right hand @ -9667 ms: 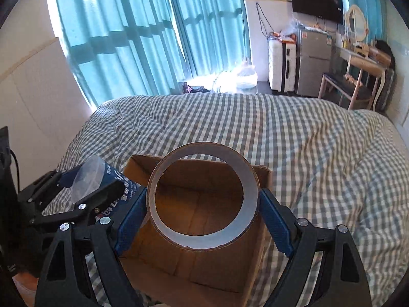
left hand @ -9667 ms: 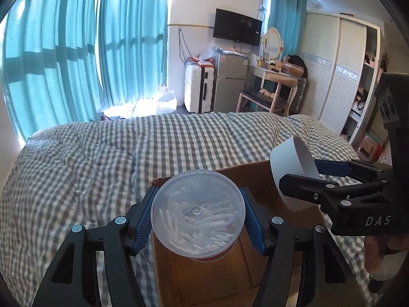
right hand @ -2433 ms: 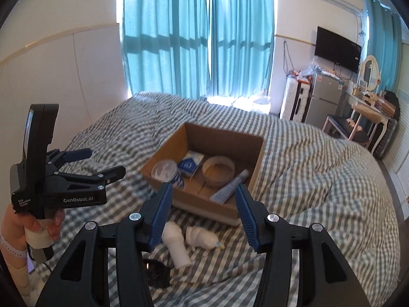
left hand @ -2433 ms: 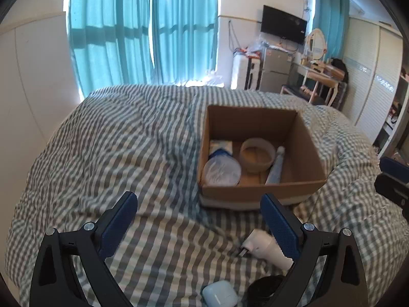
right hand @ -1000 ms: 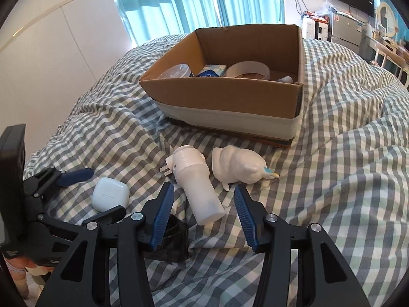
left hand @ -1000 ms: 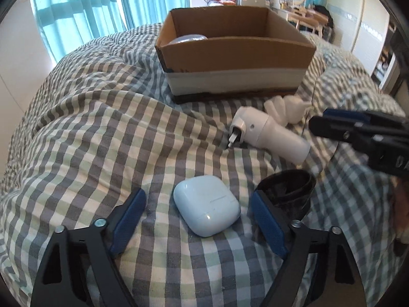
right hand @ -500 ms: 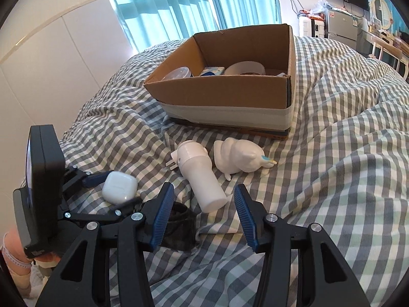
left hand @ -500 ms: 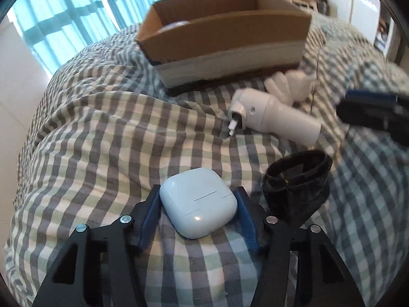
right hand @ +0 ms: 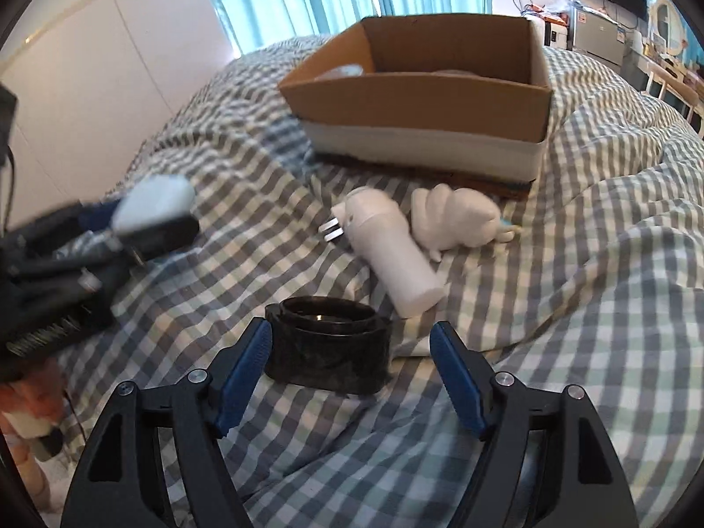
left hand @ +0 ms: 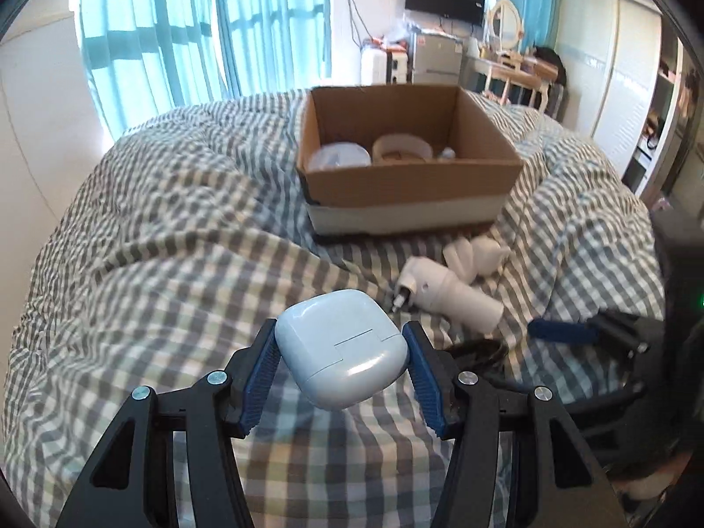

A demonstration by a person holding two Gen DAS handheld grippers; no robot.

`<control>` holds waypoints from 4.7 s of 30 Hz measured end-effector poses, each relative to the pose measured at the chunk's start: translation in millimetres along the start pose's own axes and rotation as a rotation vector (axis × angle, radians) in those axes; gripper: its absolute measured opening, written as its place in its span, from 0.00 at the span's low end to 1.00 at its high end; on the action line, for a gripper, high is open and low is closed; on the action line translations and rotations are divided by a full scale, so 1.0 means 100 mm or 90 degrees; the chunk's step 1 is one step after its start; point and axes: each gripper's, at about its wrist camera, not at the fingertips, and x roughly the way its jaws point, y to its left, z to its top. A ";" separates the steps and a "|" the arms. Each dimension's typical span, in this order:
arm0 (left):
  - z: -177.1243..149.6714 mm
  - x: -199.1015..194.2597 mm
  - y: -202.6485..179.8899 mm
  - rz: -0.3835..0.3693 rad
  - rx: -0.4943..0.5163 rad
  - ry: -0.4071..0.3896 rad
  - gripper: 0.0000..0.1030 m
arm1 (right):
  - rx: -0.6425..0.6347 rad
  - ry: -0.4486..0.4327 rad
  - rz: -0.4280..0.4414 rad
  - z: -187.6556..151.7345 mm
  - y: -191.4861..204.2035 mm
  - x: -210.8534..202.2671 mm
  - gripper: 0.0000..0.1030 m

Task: Organize objects
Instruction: 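Grasp the black cup with the right tool while the left tool holds the earbud case, then carry the earbud case and black cup over the box, then open both tools to drop the earbud case and black cup into the box, then grasp the white plug-in device with the right tool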

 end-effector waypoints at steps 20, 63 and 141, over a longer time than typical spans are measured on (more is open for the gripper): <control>-0.10 0.01 0.13 -0.036 -0.038 0.009 0.56 | -0.021 0.052 -0.031 -0.03 0.21 0.40 0.73; 1.99 -0.03 -0.19 -0.090 0.064 -0.166 0.56 | -0.019 -0.263 -0.106 2.05 -0.49 -1.11 0.73; 0.37 0.49 0.06 0.015 0.011 -0.023 0.94 | 0.003 -0.083 -0.056 0.62 -0.33 -0.15 0.86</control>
